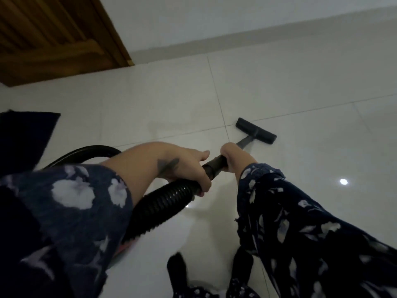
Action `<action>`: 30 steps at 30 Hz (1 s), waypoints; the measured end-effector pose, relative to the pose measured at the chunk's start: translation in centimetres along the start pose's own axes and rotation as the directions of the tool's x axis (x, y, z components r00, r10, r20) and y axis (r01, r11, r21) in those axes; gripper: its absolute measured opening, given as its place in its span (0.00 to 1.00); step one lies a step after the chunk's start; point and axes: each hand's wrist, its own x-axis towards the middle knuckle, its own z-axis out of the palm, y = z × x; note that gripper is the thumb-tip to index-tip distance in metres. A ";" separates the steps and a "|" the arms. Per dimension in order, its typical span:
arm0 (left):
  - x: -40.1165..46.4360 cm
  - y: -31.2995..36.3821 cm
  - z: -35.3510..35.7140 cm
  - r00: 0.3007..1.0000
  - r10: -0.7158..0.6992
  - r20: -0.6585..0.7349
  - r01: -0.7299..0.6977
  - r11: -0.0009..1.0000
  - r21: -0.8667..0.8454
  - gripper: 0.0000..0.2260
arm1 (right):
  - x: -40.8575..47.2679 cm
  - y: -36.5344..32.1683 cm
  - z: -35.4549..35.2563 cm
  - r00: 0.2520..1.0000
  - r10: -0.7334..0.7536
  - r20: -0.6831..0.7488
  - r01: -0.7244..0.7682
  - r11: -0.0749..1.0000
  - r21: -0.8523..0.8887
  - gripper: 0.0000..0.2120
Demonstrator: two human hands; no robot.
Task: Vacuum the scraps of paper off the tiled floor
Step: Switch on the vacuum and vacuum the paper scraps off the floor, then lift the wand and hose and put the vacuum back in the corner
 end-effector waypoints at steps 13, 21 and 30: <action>-16.1 -5.6 -14.3 0.961 -0.103 -0.258 0.219 0.853 0.474 0.26 | -5.8 0.9 18.1 0.999 -0.035 -0.008 0.031 0.945 -0.327 0.26; -18.3 -11.8 -18.9 0.960 -0.133 -0.246 0.239 0.847 0.474 0.26 | -7.9 6.6 25.1 0.347 -0.870 0.351 0.794 0.073 -0.603 0.30; -22.3 -15.3 -21.0 0.853 0.188 -0.486 0.171 0.780 0.602 0.16 | -7.4 5.5 30.8 0.068 -0.914 0.401 0.805 -0.187 -0.563 0.38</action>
